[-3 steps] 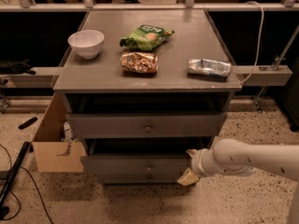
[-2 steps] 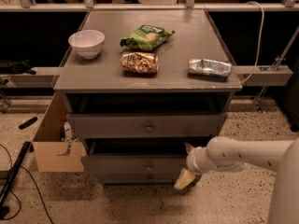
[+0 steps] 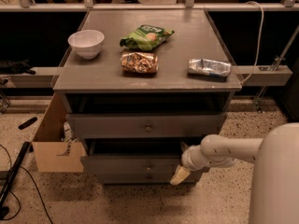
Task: Open middle drawer
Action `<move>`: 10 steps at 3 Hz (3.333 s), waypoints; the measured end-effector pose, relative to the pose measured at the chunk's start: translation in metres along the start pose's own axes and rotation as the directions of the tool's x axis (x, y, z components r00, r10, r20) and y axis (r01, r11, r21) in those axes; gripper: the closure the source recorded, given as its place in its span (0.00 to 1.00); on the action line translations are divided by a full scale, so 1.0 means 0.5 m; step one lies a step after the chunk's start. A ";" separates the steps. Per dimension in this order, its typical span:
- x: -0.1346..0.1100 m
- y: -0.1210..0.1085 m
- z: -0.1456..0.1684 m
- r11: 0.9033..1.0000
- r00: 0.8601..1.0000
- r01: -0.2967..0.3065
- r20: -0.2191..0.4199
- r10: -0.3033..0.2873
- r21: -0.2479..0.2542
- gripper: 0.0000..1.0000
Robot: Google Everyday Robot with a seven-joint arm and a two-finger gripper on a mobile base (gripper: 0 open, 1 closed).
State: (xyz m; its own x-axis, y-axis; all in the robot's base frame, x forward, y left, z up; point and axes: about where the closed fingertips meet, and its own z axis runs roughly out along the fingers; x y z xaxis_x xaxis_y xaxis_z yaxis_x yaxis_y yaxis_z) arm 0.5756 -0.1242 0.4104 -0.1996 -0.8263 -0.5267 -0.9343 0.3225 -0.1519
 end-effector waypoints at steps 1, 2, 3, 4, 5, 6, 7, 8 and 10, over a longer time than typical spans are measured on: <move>0.024 -0.013 0.044 1.000 1.000 -0.013 0.005 0.013 -0.013 0.00; 0.025 -0.014 0.050 1.000 1.000 -0.016 0.006 0.016 -0.013 0.18; 0.023 -0.015 0.047 1.000 1.000 -0.016 0.006 0.016 -0.013 0.49; 0.021 -0.015 0.044 1.000 1.000 -0.016 0.006 0.016 -0.013 0.72; 0.036 0.011 0.024 0.999 1.000 -0.028 0.008 0.028 -0.032 0.95; 0.034 0.011 0.021 0.999 1.000 -0.028 0.008 0.028 -0.032 1.00; 0.044 0.035 0.008 0.999 0.999 -0.031 0.010 0.031 -0.044 1.00; 0.043 0.035 0.008 0.999 0.999 -0.031 0.010 0.031 -0.045 0.77; 0.043 0.035 0.008 0.999 0.999 -0.031 0.010 0.031 -0.045 0.30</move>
Offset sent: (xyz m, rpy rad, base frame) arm 0.0086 -0.0013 -0.0204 0.0095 0.0130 -0.0032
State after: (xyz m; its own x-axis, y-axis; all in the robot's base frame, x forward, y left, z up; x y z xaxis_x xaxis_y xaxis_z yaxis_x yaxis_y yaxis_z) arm 0.5563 -0.1346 0.3928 -0.2256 -0.8110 -0.5398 -0.9400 0.3268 -0.0982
